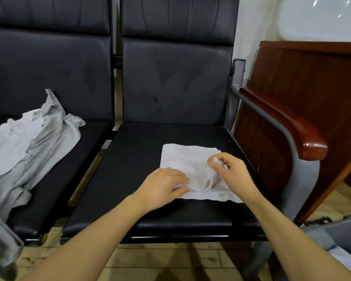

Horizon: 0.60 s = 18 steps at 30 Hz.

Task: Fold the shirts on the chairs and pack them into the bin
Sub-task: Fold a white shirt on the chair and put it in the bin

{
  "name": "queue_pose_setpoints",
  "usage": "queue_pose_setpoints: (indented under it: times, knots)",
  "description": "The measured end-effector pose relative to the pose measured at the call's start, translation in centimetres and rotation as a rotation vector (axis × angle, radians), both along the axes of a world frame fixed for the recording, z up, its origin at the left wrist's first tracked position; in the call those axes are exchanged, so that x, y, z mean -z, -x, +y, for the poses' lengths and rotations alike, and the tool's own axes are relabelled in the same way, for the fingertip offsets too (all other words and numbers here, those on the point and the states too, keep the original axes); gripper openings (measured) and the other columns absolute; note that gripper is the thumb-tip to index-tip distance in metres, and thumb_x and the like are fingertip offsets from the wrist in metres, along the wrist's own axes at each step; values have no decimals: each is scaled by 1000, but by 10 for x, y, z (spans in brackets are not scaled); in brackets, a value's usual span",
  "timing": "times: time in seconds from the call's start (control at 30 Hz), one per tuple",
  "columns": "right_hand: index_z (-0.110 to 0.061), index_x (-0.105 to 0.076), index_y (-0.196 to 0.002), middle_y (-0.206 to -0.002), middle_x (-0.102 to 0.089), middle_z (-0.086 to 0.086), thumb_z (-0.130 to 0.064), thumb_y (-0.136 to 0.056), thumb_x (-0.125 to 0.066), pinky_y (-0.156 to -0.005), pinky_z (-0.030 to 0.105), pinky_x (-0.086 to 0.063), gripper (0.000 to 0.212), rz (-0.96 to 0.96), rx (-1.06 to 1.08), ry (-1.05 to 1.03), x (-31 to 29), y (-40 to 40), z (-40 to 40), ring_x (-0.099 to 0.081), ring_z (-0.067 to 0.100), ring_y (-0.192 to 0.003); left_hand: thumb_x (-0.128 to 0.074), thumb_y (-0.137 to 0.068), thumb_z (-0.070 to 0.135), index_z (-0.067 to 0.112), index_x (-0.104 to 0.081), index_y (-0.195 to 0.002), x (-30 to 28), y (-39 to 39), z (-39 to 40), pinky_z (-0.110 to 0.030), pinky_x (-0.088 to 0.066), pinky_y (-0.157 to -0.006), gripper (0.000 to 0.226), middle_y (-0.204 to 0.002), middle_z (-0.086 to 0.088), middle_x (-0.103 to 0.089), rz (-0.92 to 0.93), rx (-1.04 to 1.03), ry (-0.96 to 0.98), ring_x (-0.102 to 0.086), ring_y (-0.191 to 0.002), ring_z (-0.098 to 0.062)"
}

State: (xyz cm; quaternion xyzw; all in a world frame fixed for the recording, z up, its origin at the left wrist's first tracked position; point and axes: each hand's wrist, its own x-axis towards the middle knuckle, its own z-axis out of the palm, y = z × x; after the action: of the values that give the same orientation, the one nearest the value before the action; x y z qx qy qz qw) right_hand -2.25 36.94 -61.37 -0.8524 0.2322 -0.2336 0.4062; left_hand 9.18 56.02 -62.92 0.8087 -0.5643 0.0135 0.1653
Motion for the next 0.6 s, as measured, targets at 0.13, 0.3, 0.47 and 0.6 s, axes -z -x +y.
queue_pose_setpoints:
  times: [0.13,0.3,0.47,0.6]
  knots:
    - [-30,-67,-88,-61,-56,-7,-45,-87,-57,-90,48,-47,18,-71,75,143,-1,23,-5,-57,9,-70,-52,-94,43,27,-61,-124,1,7,-7,-25,-39,-99,35,-130,13,-56,50,18,18,-49,-119,-8]
    - [-26,-69,-100,-83,-60,-12,-40,-93,-53,-97,36,-37,22,82,113,446,-2,28,3,-56,6,-80,-52,-95,35,25,-66,-118,4,10,-8,-27,-42,-95,28,-124,13,-59,65,31,28,-50,-115,-8]
    - [-24,-48,-138,-141,-49,-7,-43,-97,-46,-109,28,-32,45,222,-161,528,1,20,18,-45,11,-129,-43,-99,34,28,-57,-129,5,10,-3,-25,-39,-100,34,-136,13,-51,-5,35,-52,-44,-126,-6]
    - [-32,-18,-151,-159,-14,-11,-54,-100,-22,-119,29,-9,57,601,-243,581,19,20,7,-11,8,-146,-40,-100,37,30,-54,-133,6,5,0,-22,-36,-103,36,-141,16,-47,-42,2,-64,-38,-132,-3]
